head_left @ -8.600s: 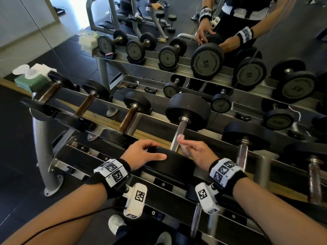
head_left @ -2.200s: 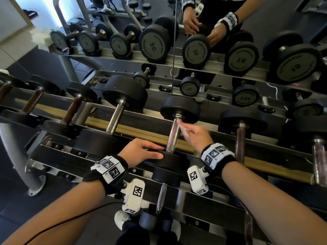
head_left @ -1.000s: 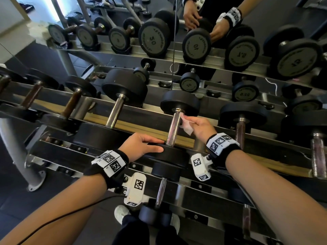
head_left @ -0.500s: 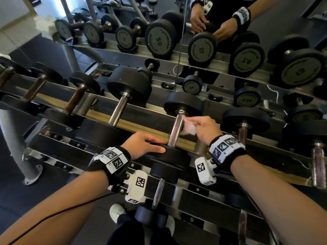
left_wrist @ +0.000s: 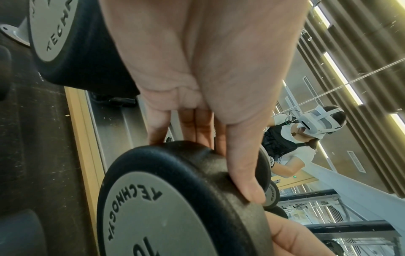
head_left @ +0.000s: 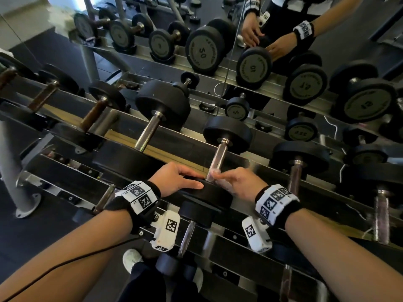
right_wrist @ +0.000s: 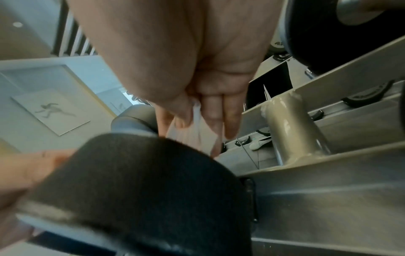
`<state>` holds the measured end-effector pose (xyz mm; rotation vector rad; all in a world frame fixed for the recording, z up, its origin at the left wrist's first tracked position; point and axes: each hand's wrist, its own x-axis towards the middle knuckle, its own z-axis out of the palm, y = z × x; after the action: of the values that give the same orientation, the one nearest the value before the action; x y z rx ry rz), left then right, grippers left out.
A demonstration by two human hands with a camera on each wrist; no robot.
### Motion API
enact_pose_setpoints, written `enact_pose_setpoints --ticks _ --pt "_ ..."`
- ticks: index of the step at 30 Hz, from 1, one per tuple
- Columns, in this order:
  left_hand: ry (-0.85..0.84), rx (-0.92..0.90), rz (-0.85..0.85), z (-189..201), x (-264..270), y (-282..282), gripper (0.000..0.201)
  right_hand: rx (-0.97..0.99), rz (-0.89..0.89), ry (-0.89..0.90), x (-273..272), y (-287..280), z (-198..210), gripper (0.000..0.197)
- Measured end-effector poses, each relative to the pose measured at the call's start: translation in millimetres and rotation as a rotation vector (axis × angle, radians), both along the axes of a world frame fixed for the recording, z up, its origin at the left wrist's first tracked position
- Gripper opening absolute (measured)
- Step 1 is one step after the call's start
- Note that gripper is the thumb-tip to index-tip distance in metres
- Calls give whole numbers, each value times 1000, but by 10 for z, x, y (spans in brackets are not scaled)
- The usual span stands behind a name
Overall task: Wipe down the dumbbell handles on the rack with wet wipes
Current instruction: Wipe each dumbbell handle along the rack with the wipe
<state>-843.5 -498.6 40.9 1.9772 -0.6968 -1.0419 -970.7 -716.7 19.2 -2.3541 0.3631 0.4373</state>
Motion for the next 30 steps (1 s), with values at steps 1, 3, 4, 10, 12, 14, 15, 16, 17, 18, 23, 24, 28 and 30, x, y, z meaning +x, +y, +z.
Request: enact_pose_setpoints --ticks 1,3,4,10,12,14,15,16,17,18,23,24,28,30 --pt "-2 -4 4 -4 -8 5 27 26 3 18 2 -39 52 34" --pt "-3 -15 10 -14 -25 14 27 64 -89 -22 19 -112 181 35" --pt "-1 -23 15 -24 -31 22 27 85 -162 -68 37 -154 247 36" --pt "11 -52 98 -109 -45 66 25 -38 -181 -498 258 -214 631 42" --pt "9 -50 134 -136 -34 67 25 -159 51 -433 367 -181 556 43" --pt "9 -38 148 -157 -27 60 26 -295 180 -278 428 -213 432 38" --pt "9 -31 152 -165 -25 57 26 -340 209 -186 459 -212 394 41" --pt "12 -25 156 -173 -22 60 26 -331 236 -138 489 -233 338 43" --pt "16 -21 158 -181 -19 63 26 -350 328 -83 520 -202 345 44" --pt "18 -18 158 -186 -16 66 26 -409 405 -59 538 -202 334 49" --pt "-10 16 111 -177 3 58 29 -463 543 -140 497 -176 302 60" --pt "-9 19 110 -169 4 54 30 -522 617 -94 458 -159 251 65" --pt "-5 18 111 -143 -8 56 31 -590 733 -13 514 -199 257 76" --pt "-1 11 116 -133 -17 60 30 -538 675 -19 583 -255 341 67"
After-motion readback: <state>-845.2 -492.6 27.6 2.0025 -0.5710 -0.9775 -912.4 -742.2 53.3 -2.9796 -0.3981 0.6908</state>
